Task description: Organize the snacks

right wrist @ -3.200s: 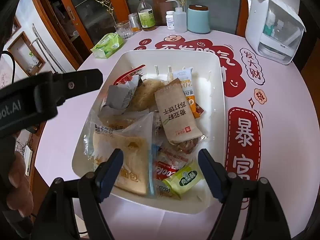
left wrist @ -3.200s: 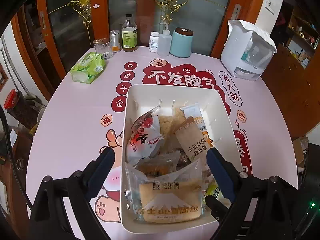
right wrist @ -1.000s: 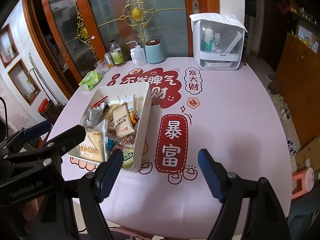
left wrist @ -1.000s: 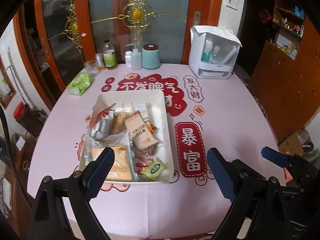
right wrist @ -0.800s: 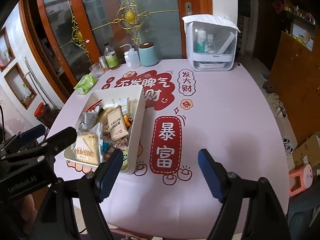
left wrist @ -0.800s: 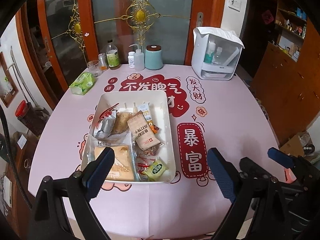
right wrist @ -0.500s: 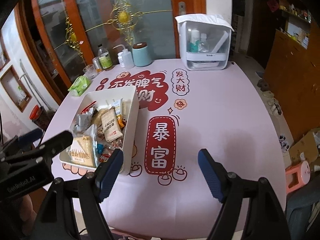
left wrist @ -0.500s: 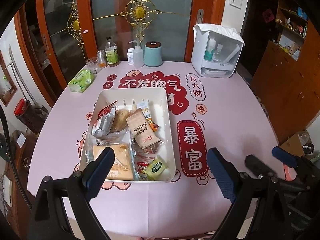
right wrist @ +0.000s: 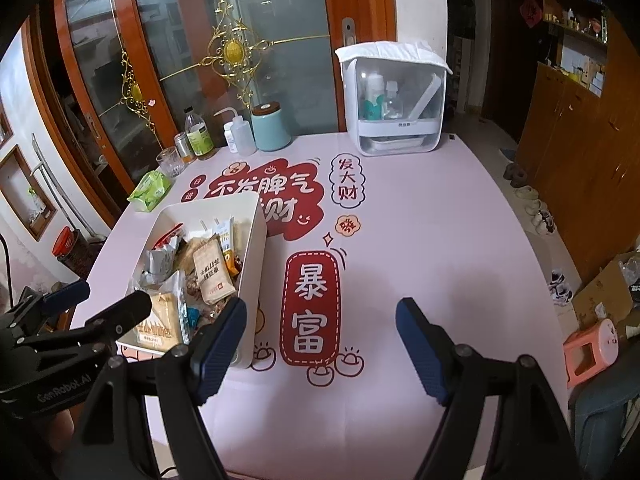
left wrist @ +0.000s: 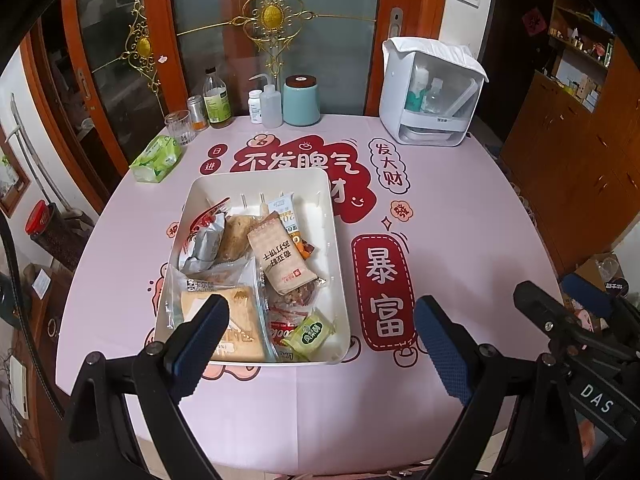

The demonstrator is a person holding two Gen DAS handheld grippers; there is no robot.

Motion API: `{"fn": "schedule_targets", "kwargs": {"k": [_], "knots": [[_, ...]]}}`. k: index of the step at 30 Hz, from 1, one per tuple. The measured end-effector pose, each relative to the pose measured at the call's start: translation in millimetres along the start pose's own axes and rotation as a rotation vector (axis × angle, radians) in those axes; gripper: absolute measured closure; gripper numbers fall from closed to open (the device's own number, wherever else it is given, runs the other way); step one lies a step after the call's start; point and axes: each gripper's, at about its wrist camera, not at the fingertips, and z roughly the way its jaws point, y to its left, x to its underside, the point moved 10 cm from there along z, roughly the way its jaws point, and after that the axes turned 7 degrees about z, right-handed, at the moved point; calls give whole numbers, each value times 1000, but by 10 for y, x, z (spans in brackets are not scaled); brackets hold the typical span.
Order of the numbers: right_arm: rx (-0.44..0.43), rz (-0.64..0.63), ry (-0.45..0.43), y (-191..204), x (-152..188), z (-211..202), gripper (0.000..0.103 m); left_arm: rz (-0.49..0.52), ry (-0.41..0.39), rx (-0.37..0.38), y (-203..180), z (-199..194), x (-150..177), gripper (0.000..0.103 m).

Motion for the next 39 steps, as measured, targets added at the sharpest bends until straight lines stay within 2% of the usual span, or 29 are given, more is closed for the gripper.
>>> {"fn": "schedule_targets", "kwargs": {"k": [27,39], "knots": [[-13,-18,-8,64,-15,18,25,4,14,2,-13,37,24,10],[-21,-24,-1,131,31,13,25,1,21,6,17,47,136,10]]}}
